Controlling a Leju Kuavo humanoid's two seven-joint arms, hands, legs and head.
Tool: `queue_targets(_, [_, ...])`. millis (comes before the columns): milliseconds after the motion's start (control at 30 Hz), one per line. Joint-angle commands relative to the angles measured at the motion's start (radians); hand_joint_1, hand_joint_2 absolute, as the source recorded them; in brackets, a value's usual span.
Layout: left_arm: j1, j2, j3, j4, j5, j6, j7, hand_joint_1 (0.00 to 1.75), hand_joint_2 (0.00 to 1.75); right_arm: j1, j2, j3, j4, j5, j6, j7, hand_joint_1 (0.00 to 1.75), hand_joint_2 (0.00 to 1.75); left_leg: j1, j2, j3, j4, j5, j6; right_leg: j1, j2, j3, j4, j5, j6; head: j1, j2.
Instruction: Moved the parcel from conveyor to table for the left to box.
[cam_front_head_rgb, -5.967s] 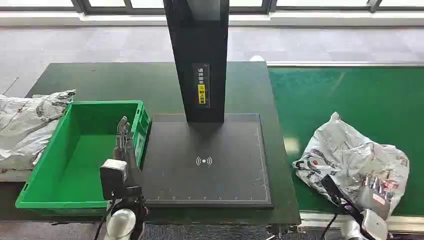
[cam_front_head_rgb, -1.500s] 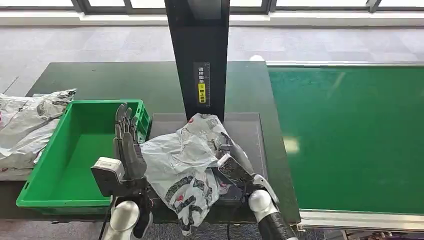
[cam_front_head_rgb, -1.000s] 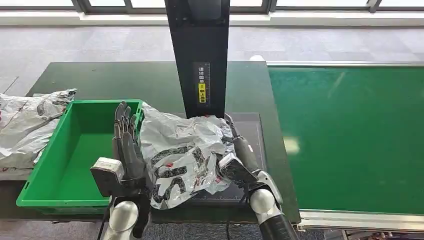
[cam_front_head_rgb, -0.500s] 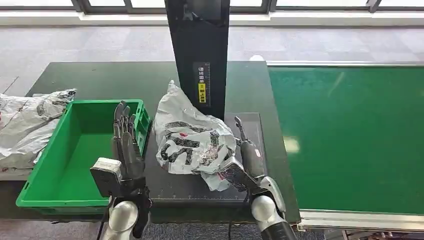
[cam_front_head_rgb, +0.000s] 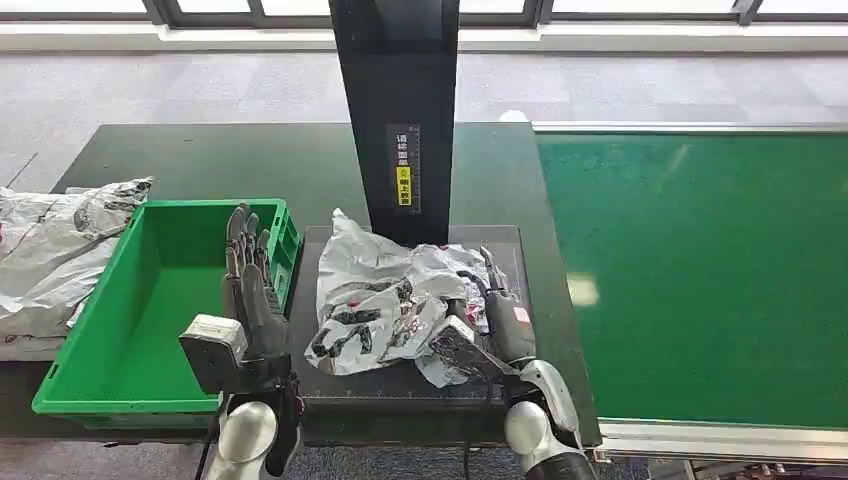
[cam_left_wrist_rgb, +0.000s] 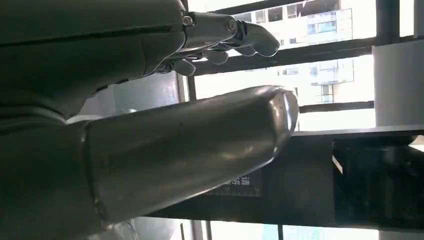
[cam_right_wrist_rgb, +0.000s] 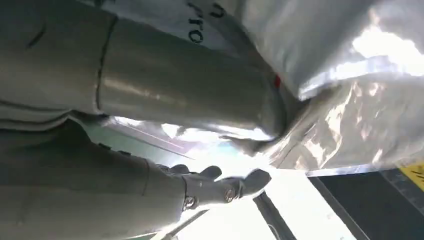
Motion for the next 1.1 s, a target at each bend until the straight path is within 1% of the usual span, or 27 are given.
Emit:
queue_targets(33, [-0.018, 0.013, 0.02, 0.024, 0.027, -0.015, 0.005, 0.0, 0.0, -0.036, -0.065, 0.049, 0.091, 0.051, -0.003, 0.035, 0.0, 0.0, 0.0, 0.0, 0.001, -0.001, 0.0, 0.001, 0.0, 0.0, 0.001, -0.001, 0.0, 0.0, 0.0, 0.0])
queue_targets(67, [-0.018, 0.013, 0.02, 0.024, 0.027, -0.015, 0.005, 0.0, 0.0, -0.036, -0.065, 0.049, 0.091, 0.051, -0.003, 0.035, 0.0, 0.0, 0.0, 0.0, 0.001, -0.001, 0.0, 0.001, 0.0, 0.0, 0.001, -0.001, 0.0, 0.0, 0.0, 0.0])
queue_targets(100, [-0.004, -0.007, 0.057, 0.0, 0.037, 0.045, -0.038, 0.0, 0.0, -0.025, -0.062, 0.052, 0.067, 0.081, -0.012, 0.048, 0.0, 0.0, 0.0, 0.0, 0.001, -0.001, 0.0, 0.001, 0.0, 0.0, 0.001, -0.001, 0.0, 0.0, 0.0, 0.0])
queue_targets(167, [0.019, -0.014, 0.082, -0.043, 0.064, 0.108, -0.093, 0.0, 0.0, -0.015, -0.058, 0.056, 0.045, 0.104, -0.002, 0.053, 0.0, 0.0, 0.0, 0.0, 0.001, -0.001, 0.0, 0.001, 0.0, 0.0, 0.001, -0.001, 0.0, 0.0, 0.0, 0.0])
queue_targets(200, [0.035, -0.024, 0.106, -0.097, 0.085, 0.147, -0.093, 0.0, 0.0, -0.01, -0.055, 0.058, 0.025, 0.099, -0.02, 0.026, 0.0, 0.0, 0.0, 0.0, 0.001, -0.001, 0.0, 0.001, 0.0, 0.0, 0.001, -0.001, 0.0, 0.0, 0.0, 0.0])
queue_targets(300, [0.035, -0.024, 0.106, -0.097, 0.085, 0.147, -0.093, 0.0, 0.0, -0.01, -0.055, 0.058, 0.025, 0.099, -0.02, 0.026, 0.0, 0.0, 0.0, 0.0, 0.001, -0.001, 0.0, 0.001, 0.0, 0.0, 0.001, -0.001, 0.0, 0.0, 0.0, 0.0])
queue_targets(367, [0.063, -0.023, 0.126, -0.198, 0.068, 0.236, -0.093, 0.0, 0.0, -0.007, -0.05, 0.062, -0.006, 0.062, -0.03, -0.037, 0.0, 0.0, 0.0, 0.001, 0.001, -0.001, 0.0, 0.001, 0.0, 0.0, 0.001, -0.002, 0.001, 0.0, 0.0, 0.0])
queue_targets(433, [0.063, -0.023, 0.126, -0.198, 0.068, 0.236, -0.093, 0.0, 0.0, -0.007, -0.05, 0.062, -0.006, 0.062, -0.03, -0.037, 0.0, 0.0, 0.0, 0.003, 0.0, 0.0, -0.001, 0.001, 0.0, 0.002, 0.0, -0.001, 0.0, 0.0, 0.0, 0.0])
queue_targets(467, [0.063, -0.023, 0.126, -0.198, 0.068, 0.236, -0.093, 0.0, 0.0, -0.007, -0.05, 0.062, -0.006, 0.062, -0.03, -0.037, 0.0, 0.0, 0.0, 0.001, -0.001, 0.0, 0.0, 0.001, 0.001, 0.0, -0.001, 0.0, 0.0, 0.0, 0.0, 0.0])
queue_targets(533, [0.077, -0.026, 0.135, -0.23, 0.094, 0.252, -0.093, 0.0, 0.0, -0.01, -0.052, 0.079, -0.019, 0.069, -0.026, -0.053, 0.0, 0.0, 0.0, 0.0, -0.001, 0.0, 0.0, 0.001, 0.001, 0.0, 0.0, -0.001, 0.0, 0.0, 0.0, 0.0])
queue_targets(600, [0.091, -0.032, 0.133, -0.344, 0.03, 0.322, -0.093, 0.0, 0.0, -0.011, -0.04, 0.094, -0.05, 0.015, -0.034, -0.132, 0.0, 0.0, 0.0, 0.004, -0.001, 0.001, -0.001, 0.001, 0.001, 0.003, -0.002, 0.0, 0.001, 0.0, 0.0, 0.0])
queue_targets(667, [0.101, -0.042, 0.125, -0.386, 0.008, 0.322, -0.093, 0.0, 0.0, -0.011, -0.041, 0.106, -0.07, 0.004, -0.032, -0.15, 0.0, 0.0, 0.0, 0.004, -0.003, 0.002, -0.002, 0.001, 0.001, 0.003, -0.004, 0.002, 0.0, 0.0, 0.0, 0.0])
queue_targets(700, [0.102, -0.05, 0.123, -0.399, -0.045, 0.322, -0.093, 0.0, 0.0, -0.006, -0.04, 0.111, -0.09, -0.023, -0.035, -0.186, 0.0, 0.0, 0.0, 0.003, -0.004, 0.002, -0.001, 0.001, 0.001, 0.001, -0.003, 0.001, 0.0, 0.0, 0.0, 0.0])
queue_targets(733, [0.097, -0.048, 0.109, -0.388, -0.068, 0.322, -0.093, 0.0, 0.0, 0.003, -0.042, 0.112, -0.114, -0.076, -0.023, -0.237, 0.0, 0.0, 0.0, 0.004, -0.004, 0.002, -0.001, 0.001, 0.001, 0.002, -0.004, 0.002, 0.0, 0.0, 0.0, 0.0])
queue_targets(767, [0.079, -0.031, 0.084, -0.332, -0.124, 0.322, -0.093, 0.0, 0.0, 0.021, -0.045, 0.117, -0.162, -0.15, -0.011, -0.325, 0.0, 0.0, 0.0, 0.002, -0.003, 0.001, -0.001, 0.001, 0.001, 0.001, -0.002, 0.001, 0.0, 0.0, 0.0, 0.0])
queue_targets(800, [0.065, -0.029, 0.079, -0.308, -0.134, 0.322, -0.093, 0.0, 0.0, 0.031, -0.049, 0.118, -0.188, -0.177, 0.006, -0.343, 0.0, 0.0, 0.0, 0.001, -0.003, 0.001, -0.001, 0.001, 0.001, -0.001, -0.002, 0.001, -0.001, 0.0, 0.0, 0.0])
queue_targets(833, [0.033, -0.017, 0.064, -0.253, -0.142, 0.322, -0.093, 0.0, 0.0, 0.056, -0.057, 0.119, -0.264, -0.288, 0.088, -0.424, 0.0, 0.0, 0.0, -0.003, -0.003, 0.001, 0.0, 0.001, 0.001, -0.003, -0.001, 0.001, -0.001, 0.0, 0.0, 0.0])
queue_targets(867, [0.019, -0.018, 0.066, -0.242, -0.153, 0.322, -0.093, 0.0, 0.0, 0.062, -0.06, 0.121, -0.289, -0.305, 0.099, -0.428, 0.0, 1.75, 0.0, -0.003, -0.002, 0.0, 0.0, 0.0, 0.0, -0.003, -0.001, 0.0, -0.001, 0.0, 0.0, 0.0])
queue_targets(900, [-0.011, 0.04, 0.024, -0.157, -0.091, 0.322, -0.093, 0.0, 0.0, 0.072, -0.091, 0.136, -0.378, -0.388, 0.095, -0.428, 0.0, 1.75, 0.0, -0.005, -0.003, 0.001, 0.0, 0.001, 0.0, -0.005, 0.0, 0.0, -0.001, 0.0, 0.0, 0.0])
queue_targets(933, [-0.022, 0.013, 0.022, -0.123, -0.121, 0.313, -0.093, 0.0, 0.0, 0.092, -0.095, 0.149, -0.408, -0.396, 0.081, -0.428, 0.0, 1.75, -0.001, -0.004, -0.002, 0.001, 0.001, 0.001, 0.0, -0.004, -0.001, 0.001, -0.001, 0.0, 0.0, 0.0])
queue_targets(967, [-0.043, 0.022, 0.016, -0.065, -0.125, 0.3, -0.093, 0.0, 0.0, 0.112, -0.106, 0.149, -0.465, -0.417, 0.093, -0.428, 0.0, 1.75, 0.0, -0.006, -0.003, 0.0, 0.001, 0.001, 0.0, -0.007, 0.0, 0.0, -0.001, 0.0, 0.0, 0.0])
queue_targets(1000, [-0.043, 0.04, -0.026, -0.017, -0.144, 0.306, -0.093, 0.0, 0.0, 0.121, -0.121, 0.163, -0.503, -0.436, 0.084, -0.428, 0.0, 1.75, -0.001, -0.008, -0.003, 0.0, 0.002, 0.001, -0.001, -0.008, -0.001, 0.0, -0.001, 0.001, 0.0, 0.0])
queue_targets(1033, [-0.056, 0.058, -0.055, 0.065, -0.219, 0.285, -0.093, 0.0, 1.75, 0.129, -0.153, 0.196, -0.557, -0.454, 0.046, -0.428, 0.0, 1.75, -0.001, -0.009, -0.002, 0.0, 0.002, 0.001, -0.001, -0.009, -0.001, 0.0, -0.001, 0.001, 0.0, 0.0])
queue_targets(1067, [-0.055, 0.051, -0.054, 0.099, -0.253, 0.279, -0.093, 0.0, 1.75, 0.14, -0.168, 0.21, -0.59, -0.449, 0.029, -0.428, 0.0, 1.75, -0.001, -0.009, -0.002, -0.001, 0.002, 0.001, -0.001, -0.01, 0.0, -0.001, -0.001, 0.0, 0.0, 0.0])
queue_targets(1100, [-0.056, 0.056, -0.063, 0.115, -0.274, 0.233, -0.07, 0.0, 1.75, 0.142, -0.177, 0.221, -0.612, -0.448, 0.017, -0.428, 0.0, 1.75, -0.001, -0.007, 0.0, -0.001, 0.002, 0.001, -0.001, -0.007, 0.001, -0.002, -0.001, 0.001, 0.0, 0.0])
